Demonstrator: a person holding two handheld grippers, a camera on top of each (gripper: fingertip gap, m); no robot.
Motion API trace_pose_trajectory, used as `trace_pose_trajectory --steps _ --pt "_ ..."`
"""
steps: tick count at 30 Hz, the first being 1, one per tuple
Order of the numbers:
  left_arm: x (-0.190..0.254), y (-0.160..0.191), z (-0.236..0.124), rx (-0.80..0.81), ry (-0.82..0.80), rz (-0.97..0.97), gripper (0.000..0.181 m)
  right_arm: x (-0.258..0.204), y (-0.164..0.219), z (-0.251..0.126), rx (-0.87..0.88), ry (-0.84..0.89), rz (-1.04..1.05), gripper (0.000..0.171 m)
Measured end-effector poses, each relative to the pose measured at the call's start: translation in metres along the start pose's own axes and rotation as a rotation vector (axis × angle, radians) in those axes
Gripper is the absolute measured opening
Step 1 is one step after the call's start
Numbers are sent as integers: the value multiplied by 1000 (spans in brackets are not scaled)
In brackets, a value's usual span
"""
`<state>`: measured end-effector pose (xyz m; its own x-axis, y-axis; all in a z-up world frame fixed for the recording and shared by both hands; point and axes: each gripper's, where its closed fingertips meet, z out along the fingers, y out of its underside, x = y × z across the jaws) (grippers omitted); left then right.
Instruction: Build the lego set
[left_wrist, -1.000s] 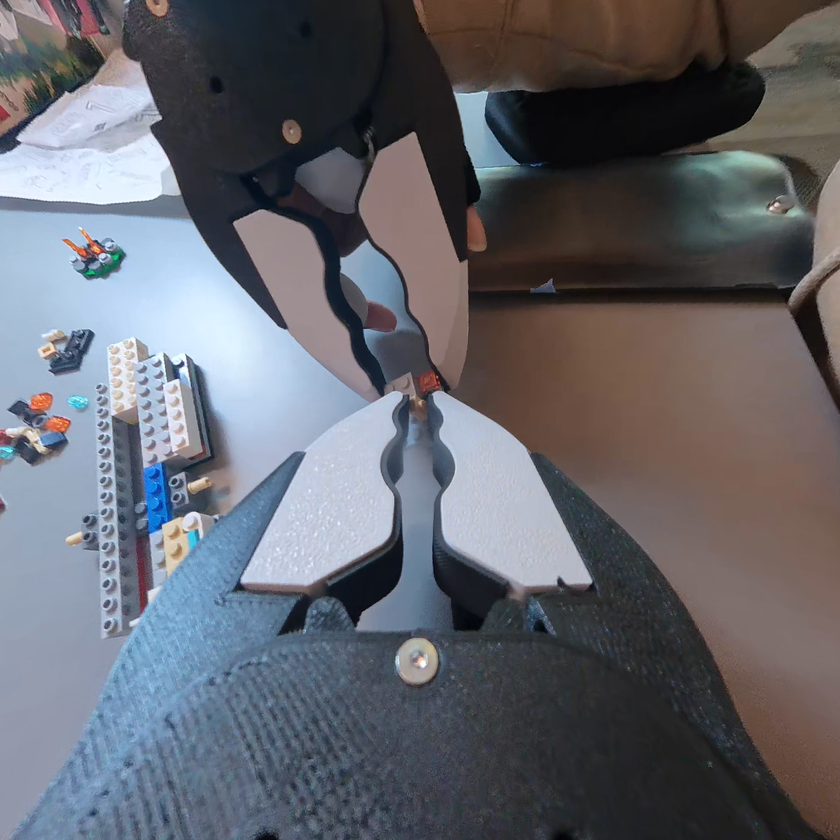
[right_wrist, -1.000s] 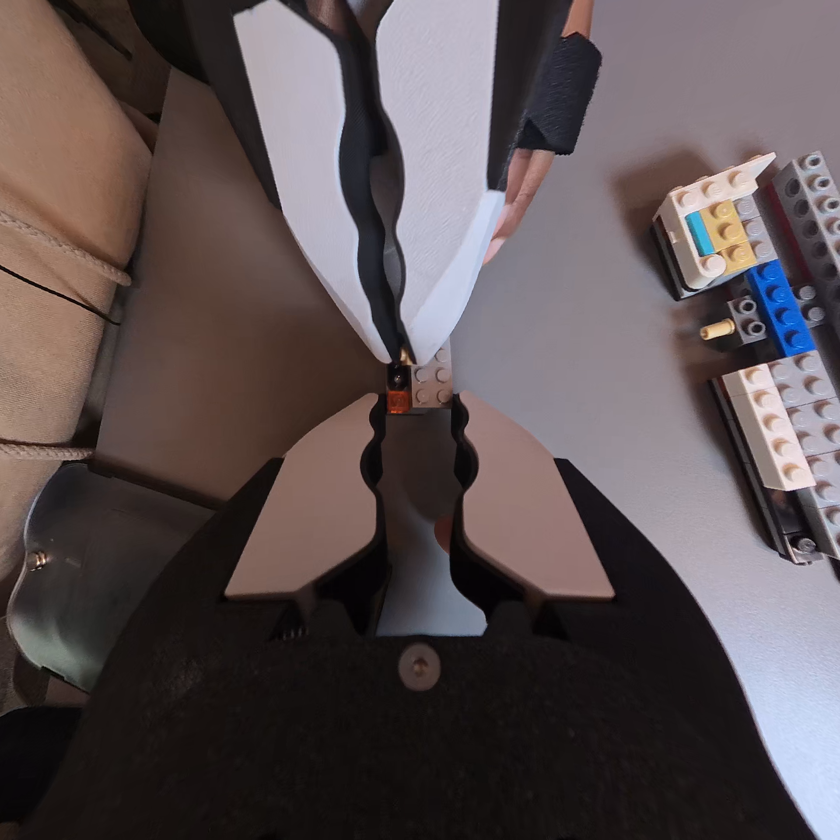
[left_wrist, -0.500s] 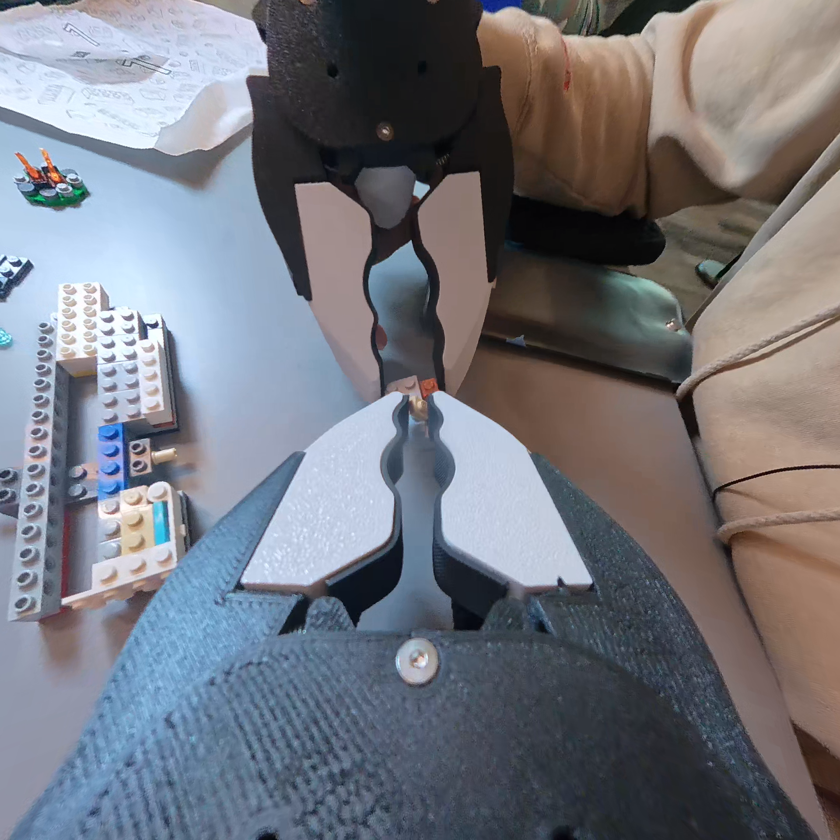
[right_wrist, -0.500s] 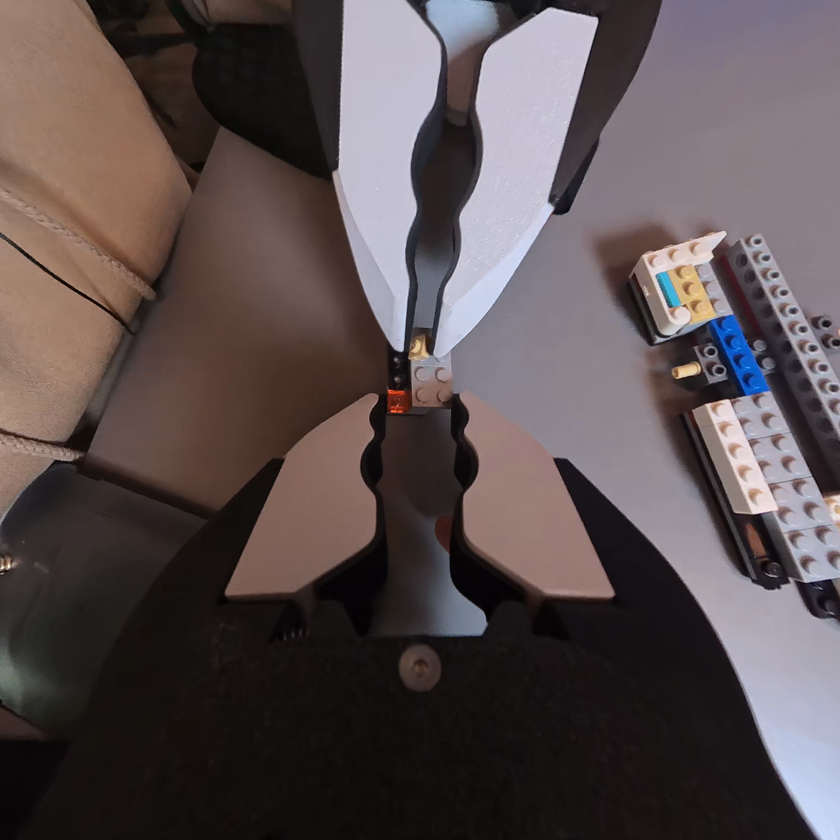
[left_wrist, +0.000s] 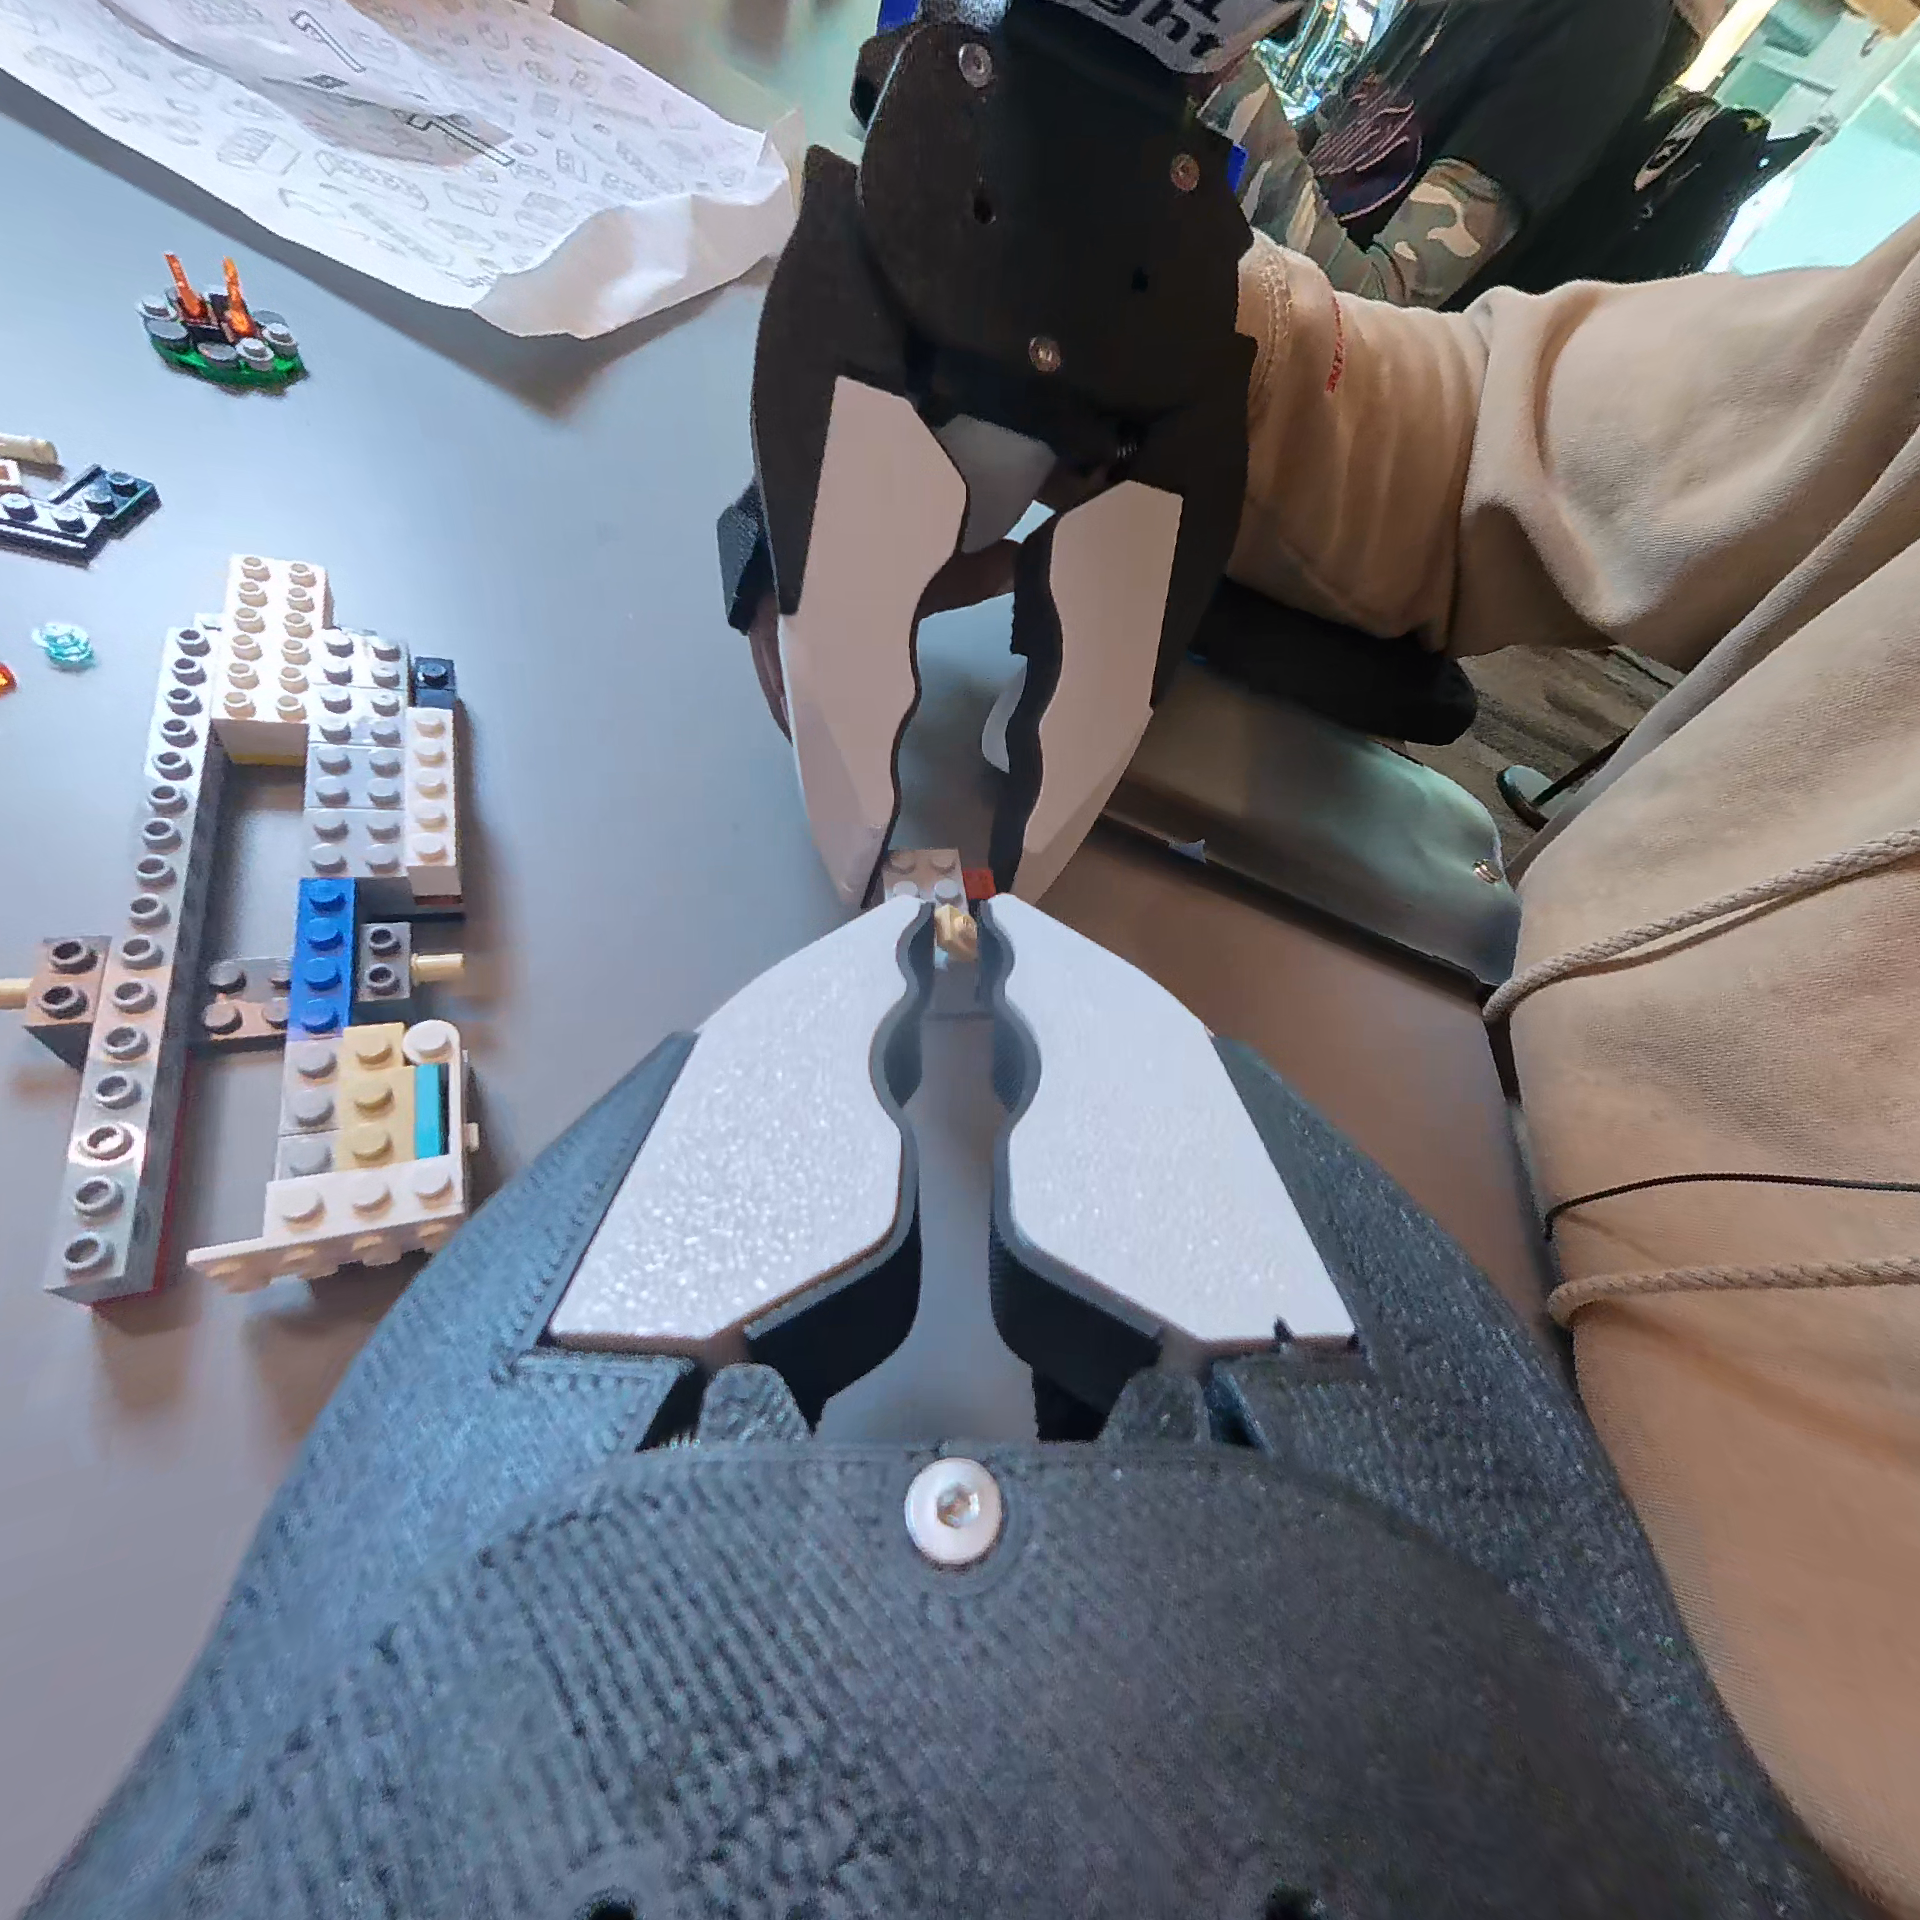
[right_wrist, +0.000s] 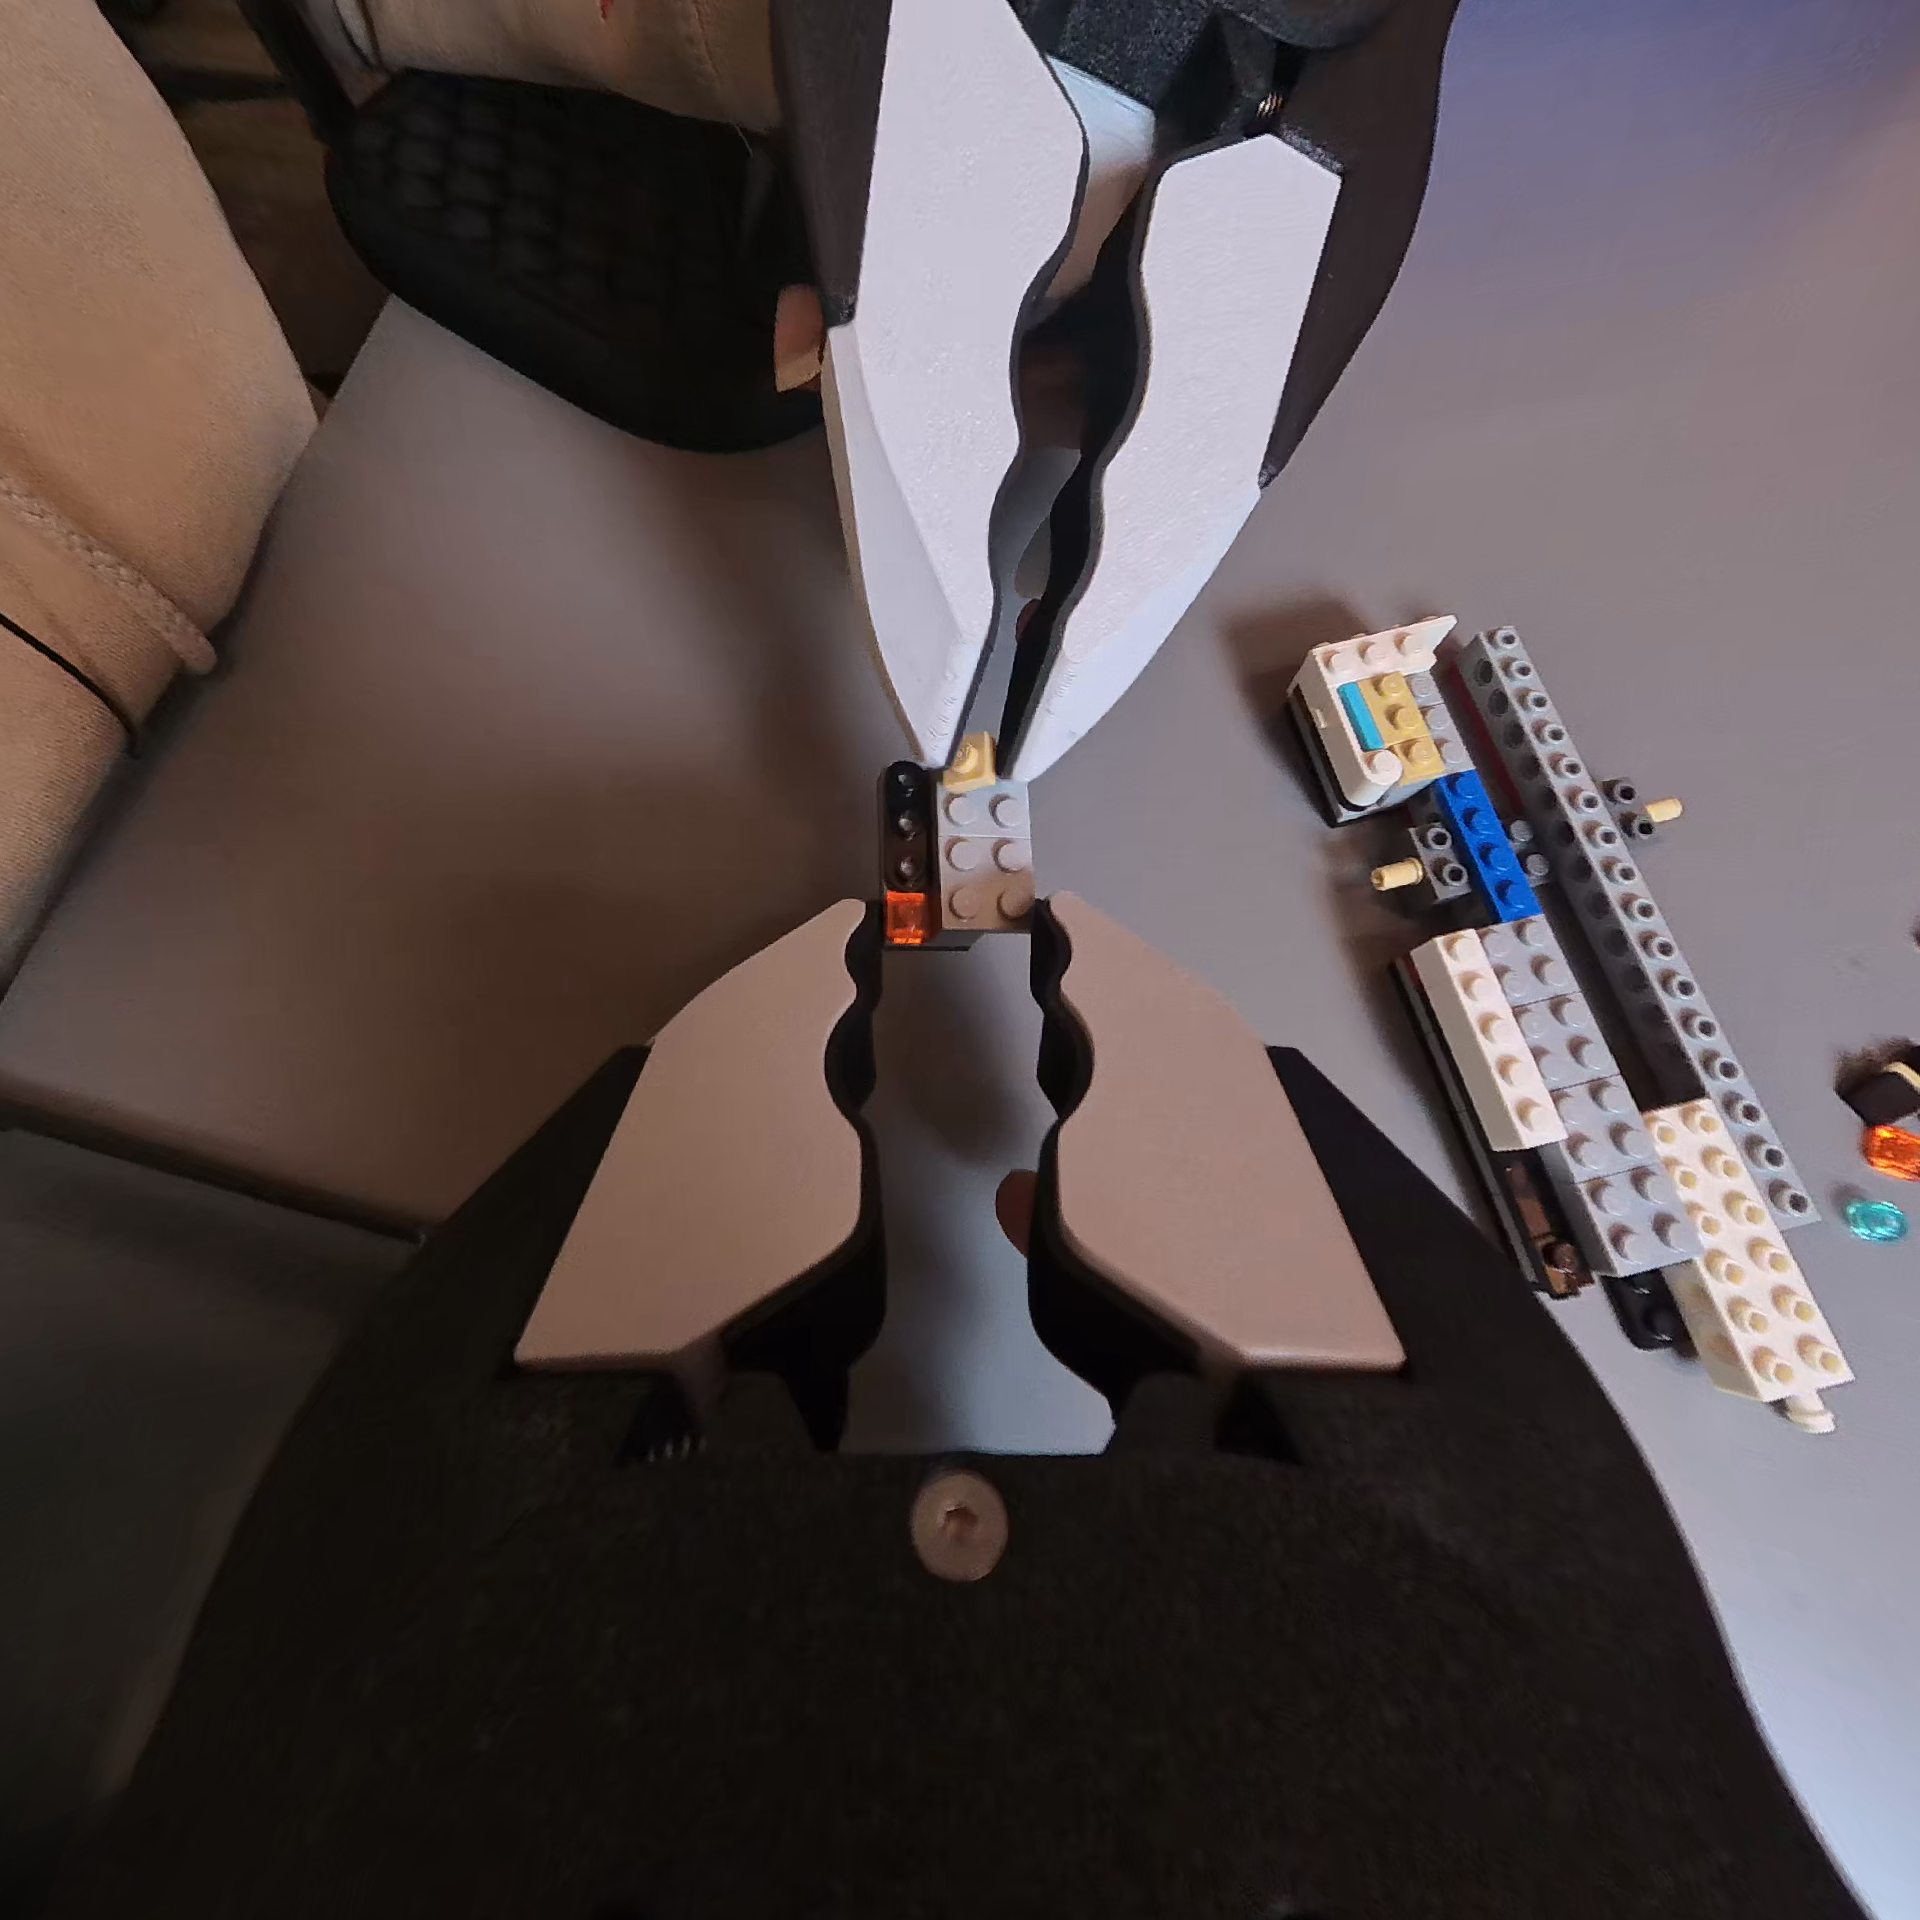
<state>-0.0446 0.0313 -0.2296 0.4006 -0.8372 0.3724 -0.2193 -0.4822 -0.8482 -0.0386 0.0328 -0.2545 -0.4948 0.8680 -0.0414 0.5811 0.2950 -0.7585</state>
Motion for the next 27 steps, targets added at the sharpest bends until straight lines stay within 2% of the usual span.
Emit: trace_pose_trajectory --steps 11,20,23,27 --pt "0 -2 -2 7 -7 25 14 3 2 -1 -7 18 -4 27" --pt "-2 -1 -3 -58 -226 490 42 11 1 -6 6 56 -1 27" --pt "-7 3 -2 -112 -316 646 42 11 1 -5 1 60 -2 28" --pt "-11 7 1 -142 -353 701 41 11 2 -5 -7 65 -6 27"
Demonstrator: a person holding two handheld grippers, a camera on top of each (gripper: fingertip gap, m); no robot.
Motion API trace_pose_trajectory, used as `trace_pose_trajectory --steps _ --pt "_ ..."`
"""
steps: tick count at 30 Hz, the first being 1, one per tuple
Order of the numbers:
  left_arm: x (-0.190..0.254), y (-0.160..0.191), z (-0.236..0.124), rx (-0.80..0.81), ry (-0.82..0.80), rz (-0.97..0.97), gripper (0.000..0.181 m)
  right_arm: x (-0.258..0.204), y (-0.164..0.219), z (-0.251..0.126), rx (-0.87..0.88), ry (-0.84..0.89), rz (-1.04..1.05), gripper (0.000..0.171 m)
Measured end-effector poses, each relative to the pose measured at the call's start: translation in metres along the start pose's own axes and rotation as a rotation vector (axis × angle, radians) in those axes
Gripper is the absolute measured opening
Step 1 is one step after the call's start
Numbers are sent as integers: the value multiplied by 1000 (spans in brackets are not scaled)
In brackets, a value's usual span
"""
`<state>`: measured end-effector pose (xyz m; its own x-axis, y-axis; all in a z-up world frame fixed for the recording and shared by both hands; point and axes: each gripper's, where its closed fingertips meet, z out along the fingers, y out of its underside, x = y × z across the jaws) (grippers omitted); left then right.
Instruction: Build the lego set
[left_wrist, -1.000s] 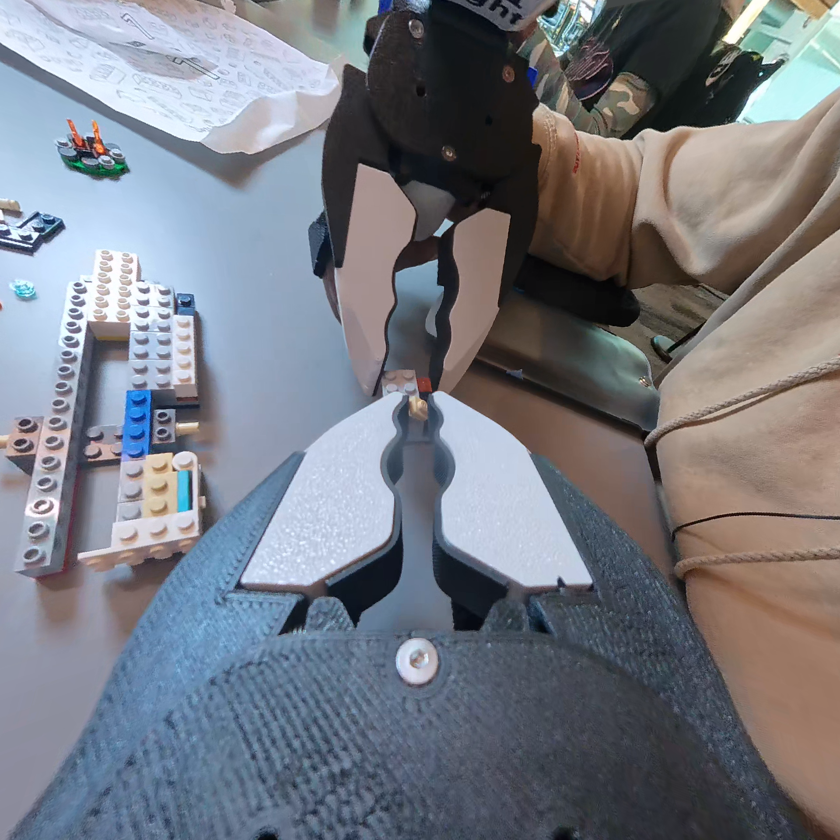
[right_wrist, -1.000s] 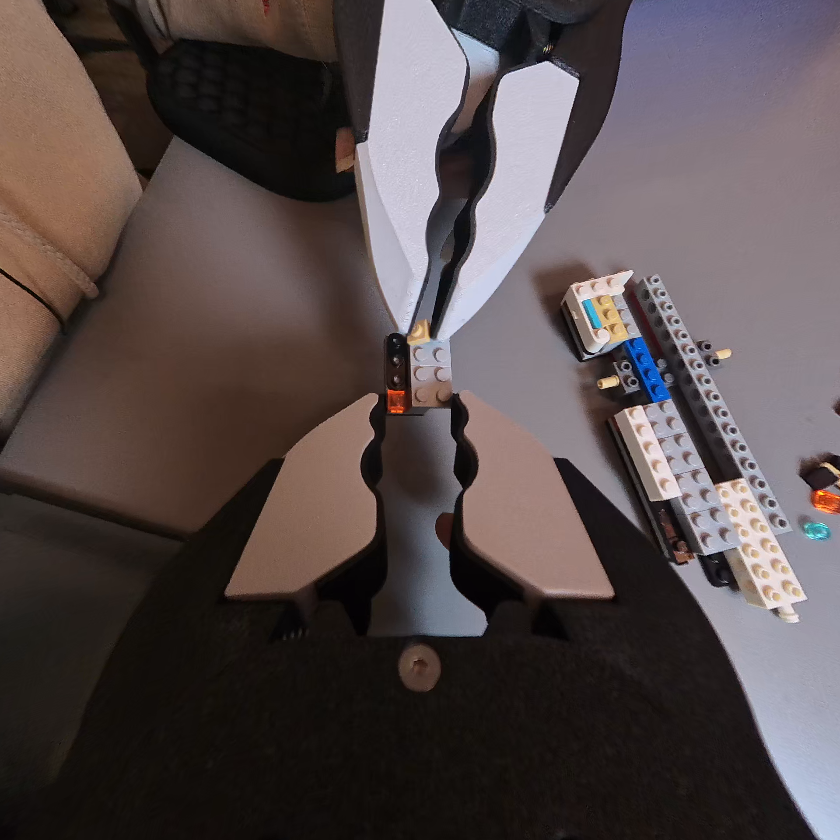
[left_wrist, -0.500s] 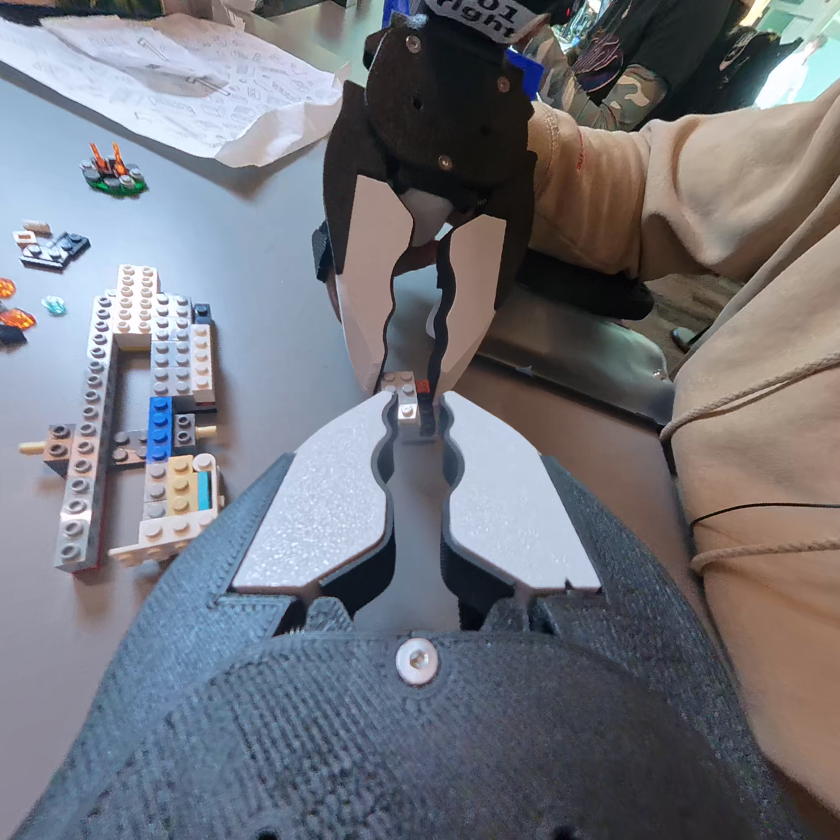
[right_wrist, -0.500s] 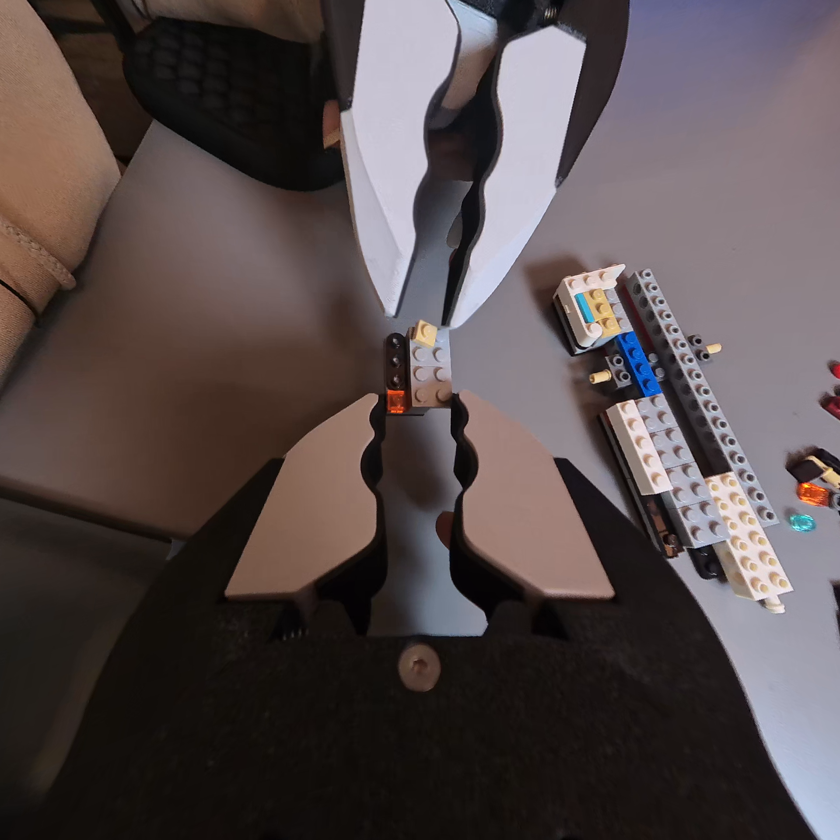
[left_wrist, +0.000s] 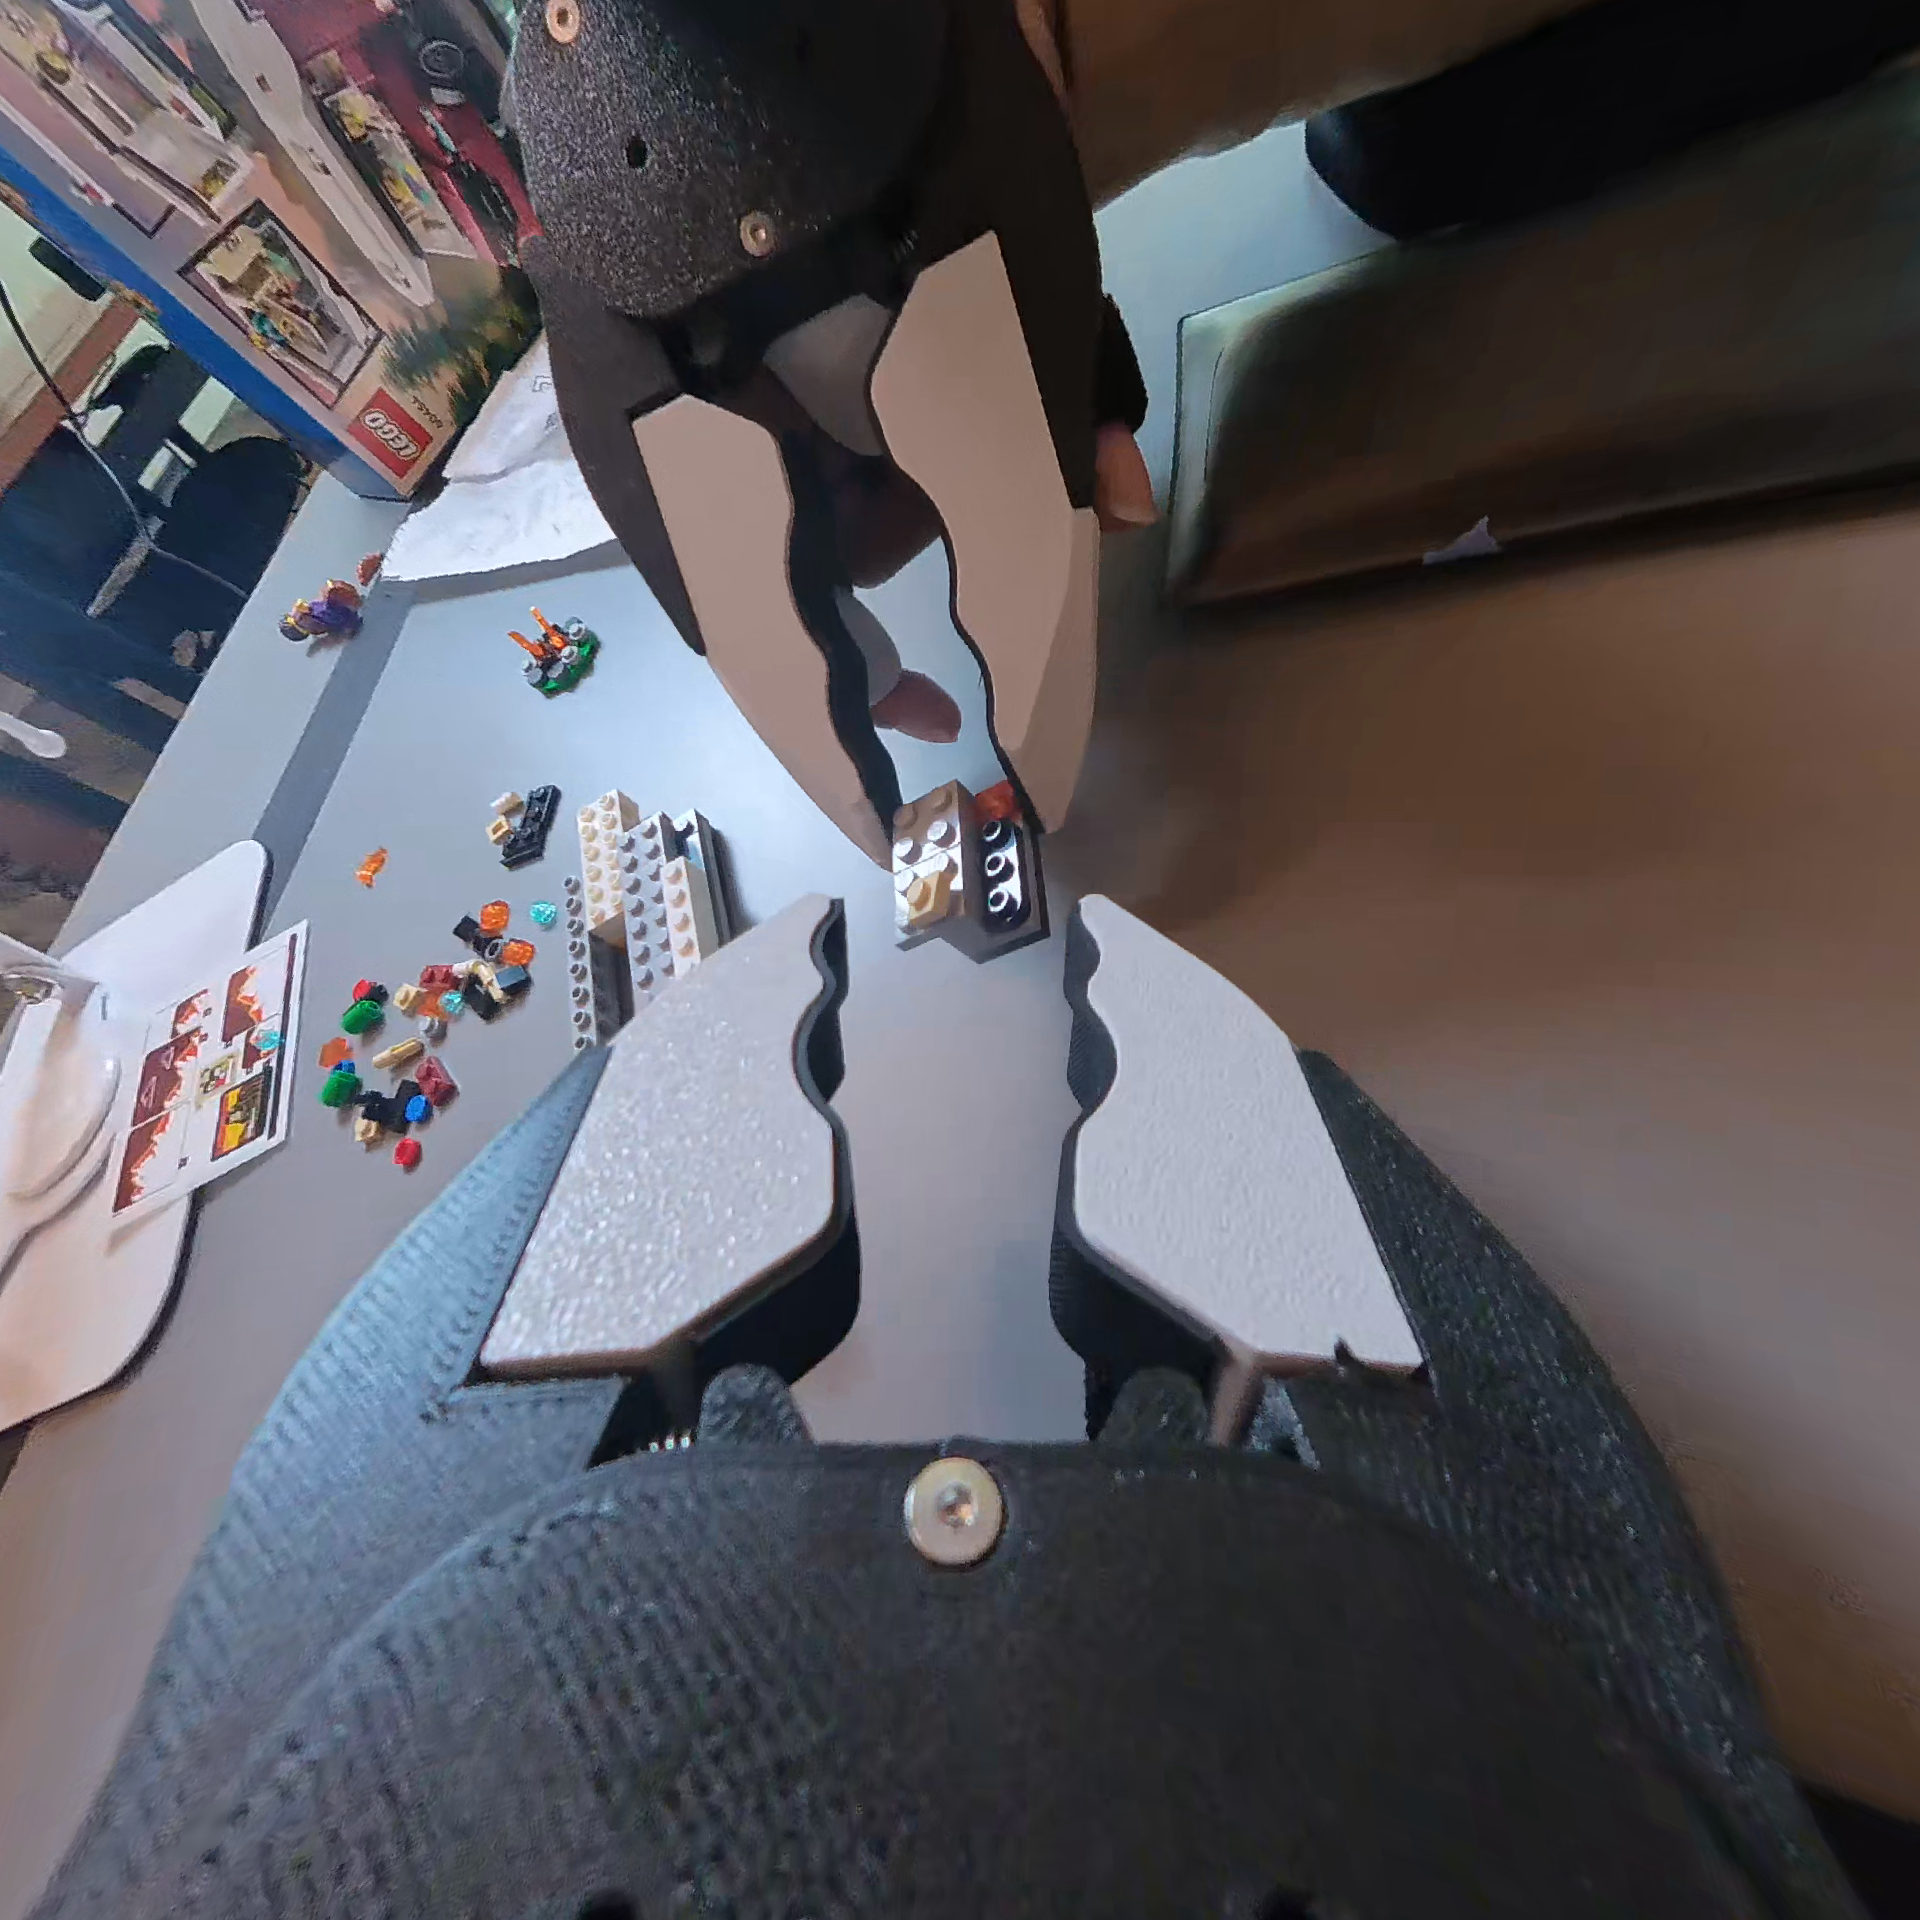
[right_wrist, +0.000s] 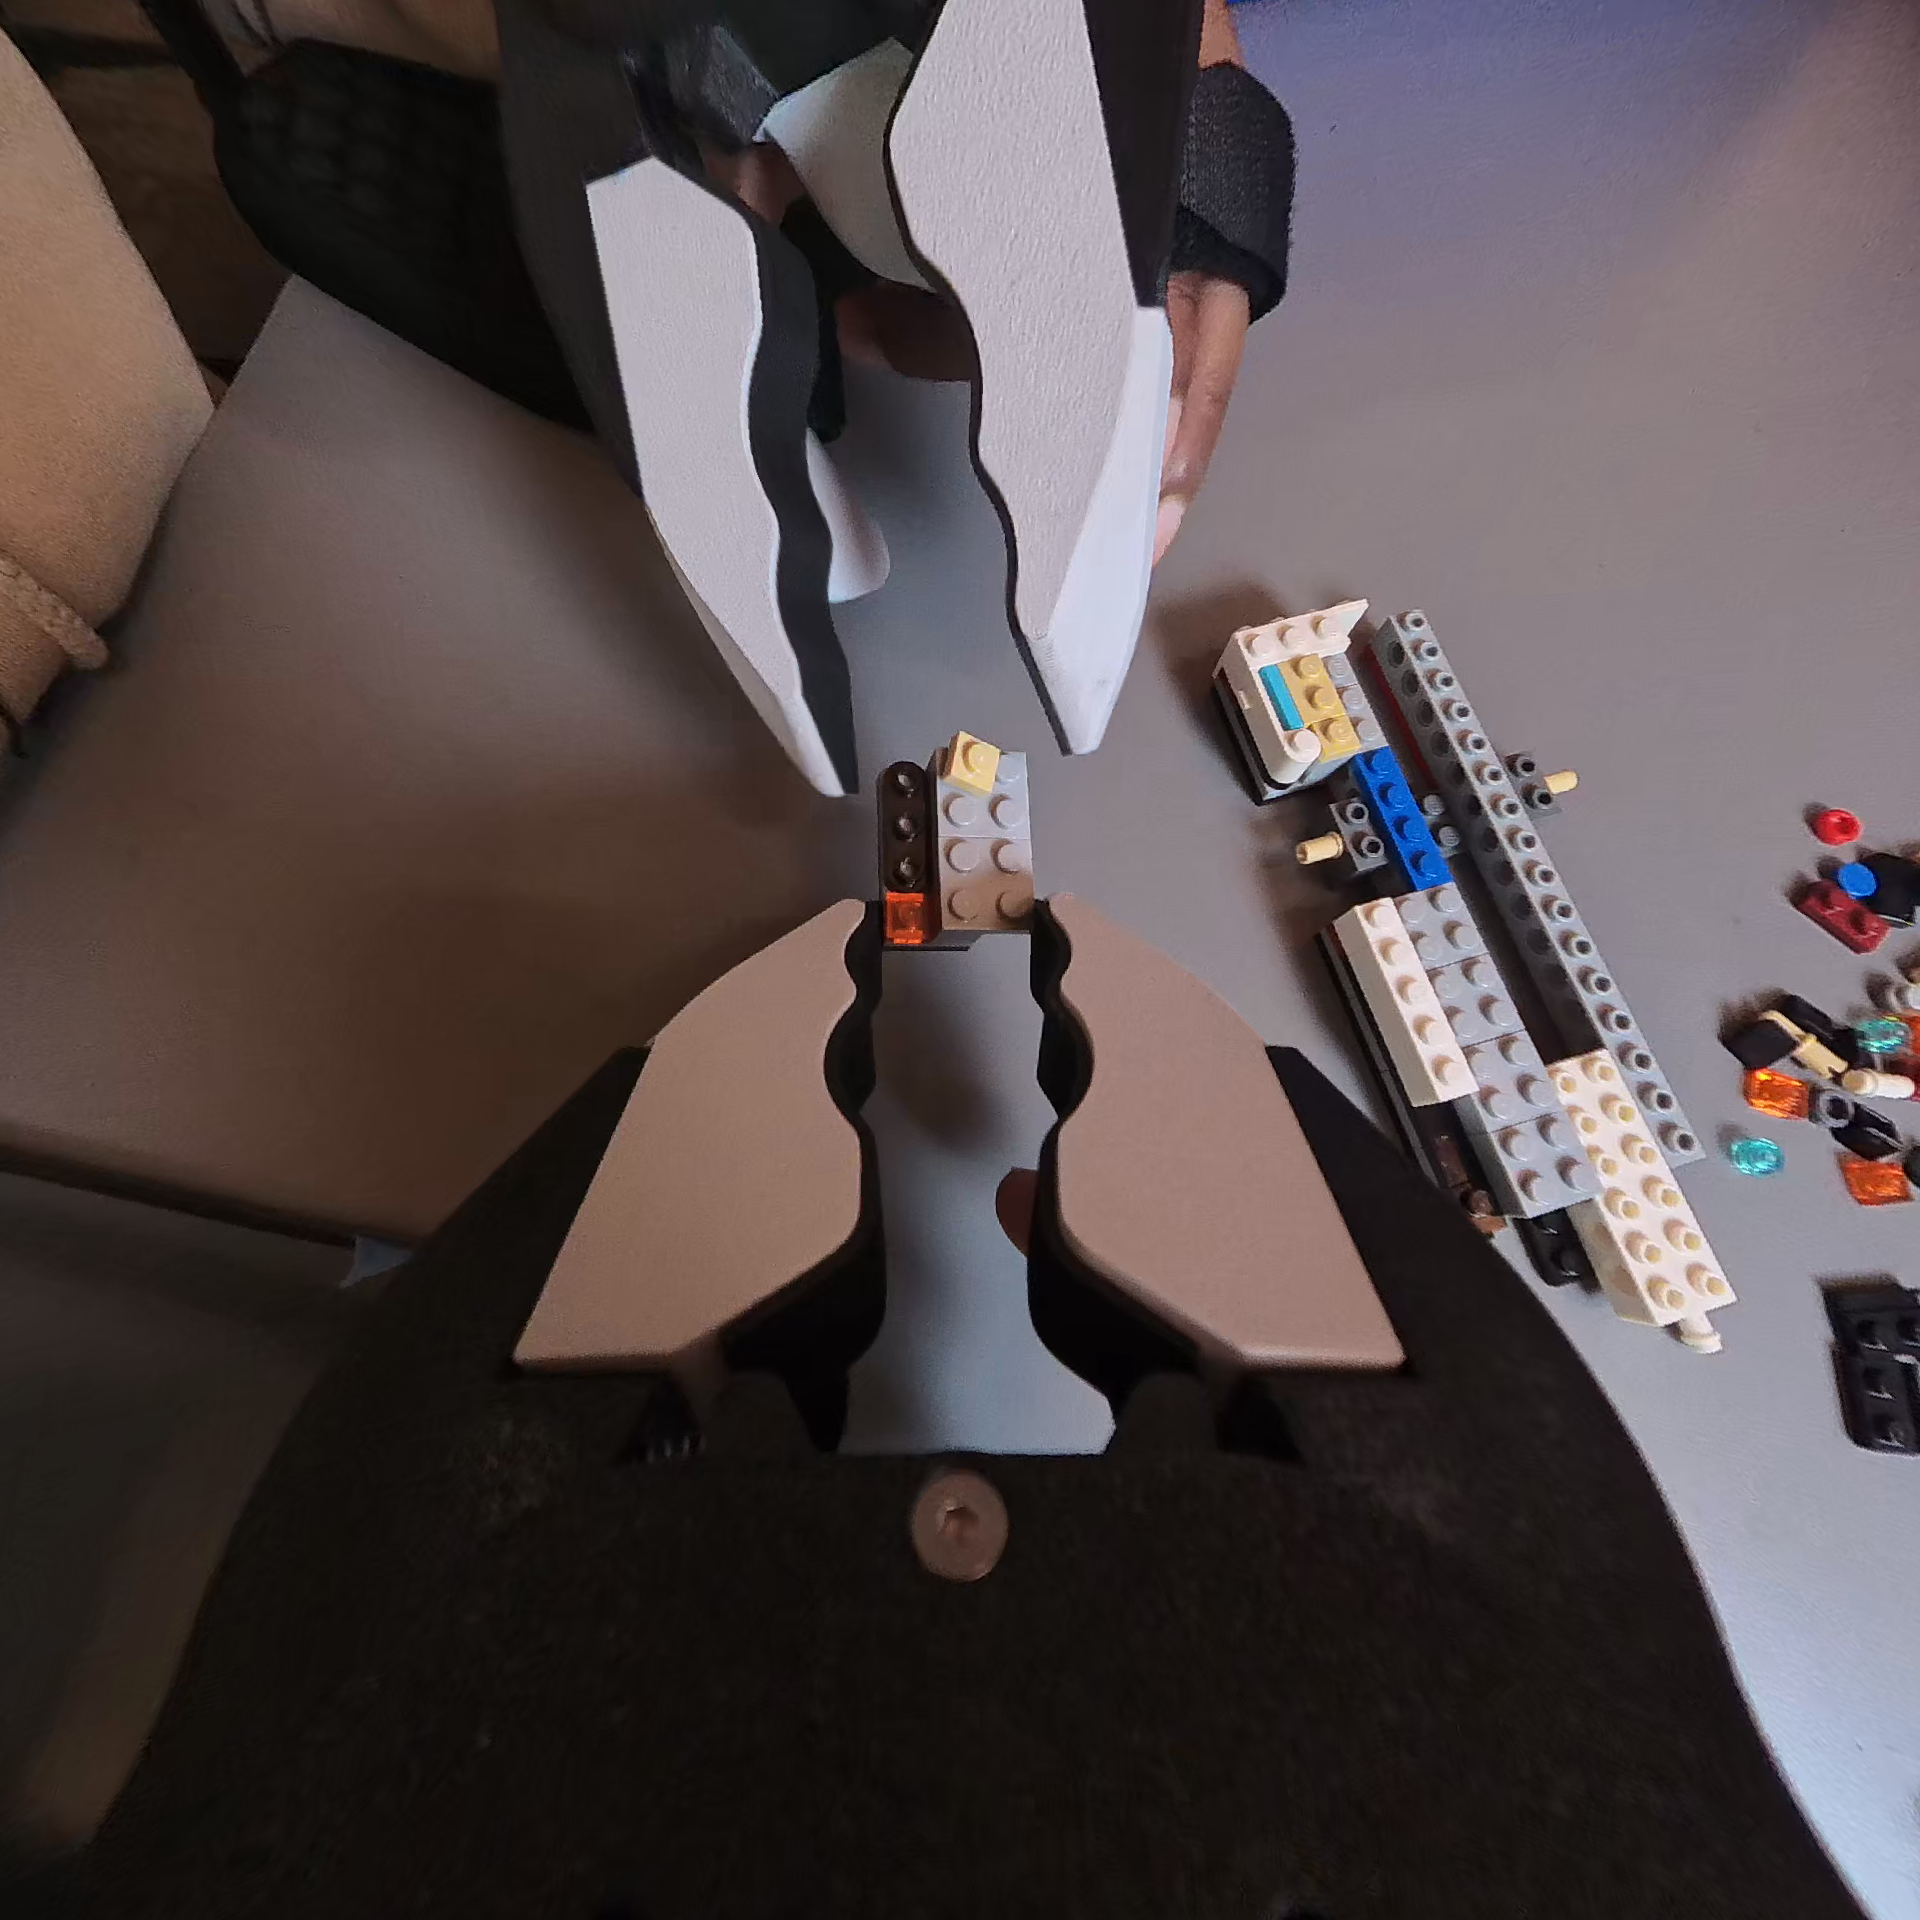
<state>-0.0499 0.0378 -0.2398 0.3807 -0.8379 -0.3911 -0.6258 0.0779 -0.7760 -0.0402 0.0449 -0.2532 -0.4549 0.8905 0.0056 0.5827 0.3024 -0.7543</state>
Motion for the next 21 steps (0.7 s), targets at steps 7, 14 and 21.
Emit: trace_pose_trajectory --steps 7,14,21 --pt "-2 0 0 -1 -30 50 39 1 -1 -2 3 5 -2 27" --pt "-4 -9 -3 37 -78 127 40 -2 -6 -7 27 -24 12 27" --pt "1 -16 -4 44 -104 237 41 -7 -11 -10 51 -75 54 27"
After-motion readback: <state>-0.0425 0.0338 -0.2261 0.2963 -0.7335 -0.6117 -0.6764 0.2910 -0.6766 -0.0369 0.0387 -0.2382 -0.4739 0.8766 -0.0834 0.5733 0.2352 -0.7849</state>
